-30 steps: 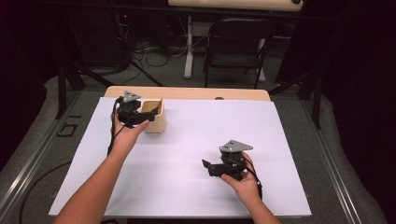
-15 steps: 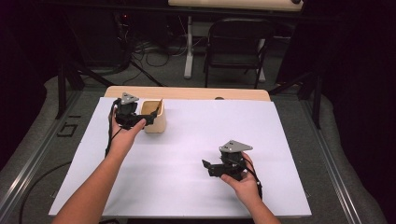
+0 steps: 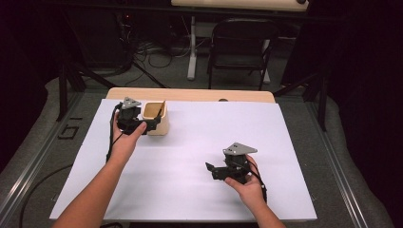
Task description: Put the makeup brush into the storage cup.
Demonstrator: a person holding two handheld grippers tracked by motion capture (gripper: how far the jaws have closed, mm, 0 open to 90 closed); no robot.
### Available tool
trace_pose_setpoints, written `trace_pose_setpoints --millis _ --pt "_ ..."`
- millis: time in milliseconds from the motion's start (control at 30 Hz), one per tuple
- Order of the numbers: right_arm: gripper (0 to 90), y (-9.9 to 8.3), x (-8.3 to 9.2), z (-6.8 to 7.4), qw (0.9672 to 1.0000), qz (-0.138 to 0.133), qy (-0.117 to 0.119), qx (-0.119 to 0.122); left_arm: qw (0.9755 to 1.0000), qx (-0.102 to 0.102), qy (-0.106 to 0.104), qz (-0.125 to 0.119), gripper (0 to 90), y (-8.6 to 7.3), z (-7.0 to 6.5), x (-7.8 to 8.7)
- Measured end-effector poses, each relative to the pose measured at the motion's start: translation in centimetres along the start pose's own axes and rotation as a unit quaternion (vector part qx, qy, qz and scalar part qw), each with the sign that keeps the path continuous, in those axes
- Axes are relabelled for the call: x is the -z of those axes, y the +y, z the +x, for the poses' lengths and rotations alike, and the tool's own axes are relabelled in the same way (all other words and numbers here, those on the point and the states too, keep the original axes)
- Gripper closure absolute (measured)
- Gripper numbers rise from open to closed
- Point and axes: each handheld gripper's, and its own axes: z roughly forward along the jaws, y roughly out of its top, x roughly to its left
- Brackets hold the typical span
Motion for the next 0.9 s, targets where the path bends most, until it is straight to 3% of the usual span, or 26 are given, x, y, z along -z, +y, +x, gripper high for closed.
trace_pose_setpoints --millis 400,900 --pt "15.9 0.1 0.0 0.1 1.0 -0.003 -0.002 0.001 1.0 0.003 -0.006 0.007 14.8 -0.7 0.3 0.6" --pt "15.9 0.4 0.3 0.3 1.0 -0.008 -0.001 0.001 0.9997 -0.009 -0.021 0.006 15.3 -1.3 -0.8 2.4"
